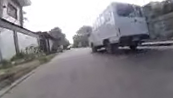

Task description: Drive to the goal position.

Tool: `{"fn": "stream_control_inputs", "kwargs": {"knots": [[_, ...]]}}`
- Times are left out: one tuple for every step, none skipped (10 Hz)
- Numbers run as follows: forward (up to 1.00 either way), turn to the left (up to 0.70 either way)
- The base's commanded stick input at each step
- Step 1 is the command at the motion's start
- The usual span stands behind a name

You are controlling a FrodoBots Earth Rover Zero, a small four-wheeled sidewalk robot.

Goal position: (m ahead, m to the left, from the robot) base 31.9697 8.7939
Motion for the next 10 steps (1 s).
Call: {"fn": "stream_control_inputs", "kwargs": {"knots": [[1.00,0.02],[1.00,0.16],[1.00,0.34],[1.00,0.40],[1.00,0.04],[1.00,0.00],[1.00,0.00],[1.00,0.00],[1.00,0.10],[1.00,0.01]]}}
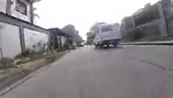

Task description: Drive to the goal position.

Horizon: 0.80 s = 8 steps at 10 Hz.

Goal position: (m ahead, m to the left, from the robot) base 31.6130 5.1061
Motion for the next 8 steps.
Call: {"fn": "stream_control_inputs", "kwargs": {"knots": [[1.00,0.06],[1.00,0.02],[1.00,0.00],[1.00,0.00],[1.00,0.00],[1.00,0.00],[1.00,0.02],[1.00,0.14]]}}
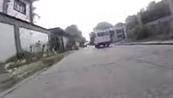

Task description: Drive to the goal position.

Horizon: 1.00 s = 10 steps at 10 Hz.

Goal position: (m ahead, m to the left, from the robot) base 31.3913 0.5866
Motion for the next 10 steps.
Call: {"fn": "stream_control_inputs", "kwargs": {"knots": [[1.00,0.00],[1.00,0.00],[1.00,0.01],[1.00,0.06],[1.00,0.01],[1.00,0.00],[1.00,0.01],[1.00,0.03],[1.00,0.00],[1.00,0.00]]}}
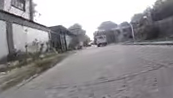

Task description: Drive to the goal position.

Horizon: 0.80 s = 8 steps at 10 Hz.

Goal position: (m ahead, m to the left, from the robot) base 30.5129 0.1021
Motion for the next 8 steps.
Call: {"fn": "stream_control_inputs", "kwargs": {"knots": [[1.00,0.00],[1.00,0.00],[1.00,0.03],[1.00,0.01],[1.00,0.00],[1.00,0.00],[1.00,0.00],[1.00,0.00]]}}
